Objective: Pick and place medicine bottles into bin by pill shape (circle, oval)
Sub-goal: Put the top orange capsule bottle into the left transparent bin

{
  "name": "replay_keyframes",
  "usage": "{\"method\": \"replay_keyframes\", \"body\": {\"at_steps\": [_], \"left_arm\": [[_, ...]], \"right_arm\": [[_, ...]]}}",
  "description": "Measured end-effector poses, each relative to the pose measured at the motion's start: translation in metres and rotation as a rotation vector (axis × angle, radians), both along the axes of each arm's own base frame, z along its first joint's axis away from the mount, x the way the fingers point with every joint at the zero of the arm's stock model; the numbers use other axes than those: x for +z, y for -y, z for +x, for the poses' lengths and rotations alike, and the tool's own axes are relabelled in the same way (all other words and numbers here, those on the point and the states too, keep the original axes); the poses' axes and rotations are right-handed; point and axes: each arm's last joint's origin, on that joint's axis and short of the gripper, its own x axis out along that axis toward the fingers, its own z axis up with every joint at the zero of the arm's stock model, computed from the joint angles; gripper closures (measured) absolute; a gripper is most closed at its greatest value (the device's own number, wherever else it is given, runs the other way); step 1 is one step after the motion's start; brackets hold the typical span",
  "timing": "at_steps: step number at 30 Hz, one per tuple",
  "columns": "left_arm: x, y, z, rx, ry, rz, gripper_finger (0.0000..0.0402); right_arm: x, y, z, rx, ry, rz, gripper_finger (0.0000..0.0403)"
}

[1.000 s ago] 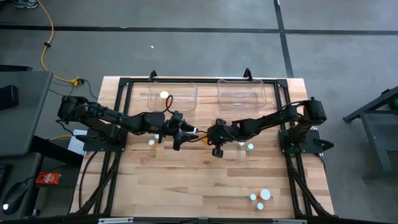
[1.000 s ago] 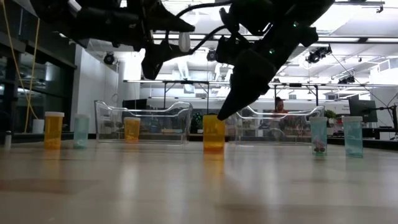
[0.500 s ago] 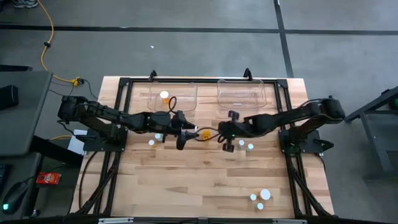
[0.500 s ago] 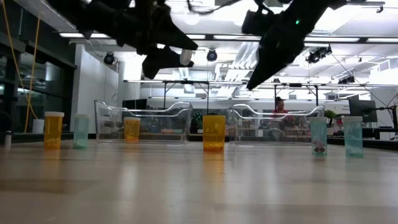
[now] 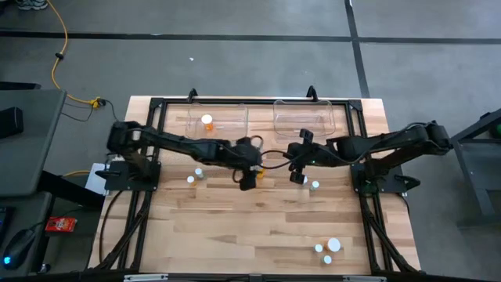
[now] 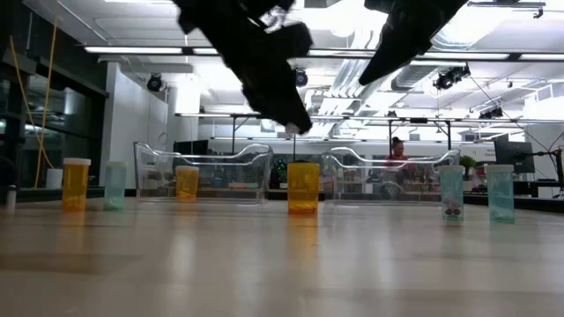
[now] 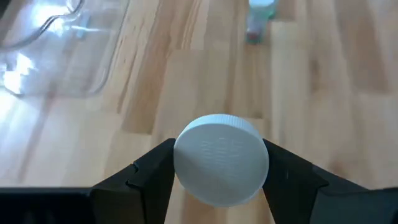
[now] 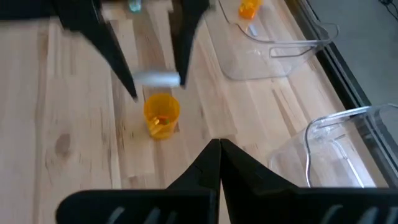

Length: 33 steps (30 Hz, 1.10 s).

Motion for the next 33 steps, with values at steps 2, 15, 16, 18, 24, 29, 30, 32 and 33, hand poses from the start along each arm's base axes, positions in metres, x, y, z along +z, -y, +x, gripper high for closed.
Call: {"method": "replay_keyframes", "body": {"at_steps": [2, 15, 16, 18, 24, 29, 30, 32, 33], "left_arm": [[-0.005, -0.002, 0.01, -0.04, -0.068, 0.048, 0.0204], [0.003, -0.004, 0.022, -0.191, -0.159, 0.117, 0.0204], [0.002, -0.005, 0.021, -0.202, -0.168, 0.102, 0.0204], [0.001, -0.007, 0.02, -0.22, -0.181, 0.078, 0.0204], [0.001, -0.006, 0.02, -0.24, -0.184, 0.092, 0.0203], [-0.005, -0.008, 0.02, -0.254, -0.212, 0.101, 0.0203], [-0.007, -0.009, 0.02, -0.255, -0.218, 0.101, 0.0203], [-0.007, -0.011, 0.022, -0.257, -0.203, 0.11, 0.0203], [-0.007, -0.012, 0.022, -0.255, -0.208, 0.11, 0.0203]], "right_arm": [[-0.001, 0.0, -0.001, 0.004, -0.011, -0.005, 0.0403], [-0.002, 0.001, -0.003, 0.054, -0.06, -0.059, 0.0403], [-0.003, 0.001, -0.003, 0.057, -0.068, -0.062, 0.0403], [-0.004, 0.001, -0.004, 0.061, -0.086, -0.067, 0.0403], [-0.005, 0.001, -0.006, 0.06, -0.112, -0.067, 0.0403], [-0.005, 0.001, -0.006, 0.057, -0.108, -0.064, 0.0403], [-0.005, 0.001, -0.006, 0.057, -0.108, -0.064, 0.0403], [-0.005, 0.001, -0.006, 0.053, -0.107, -0.06, 0.0403], [-0.005, 0.001, -0.006, 0.05, -0.105, -0.057, 0.0403]]}}
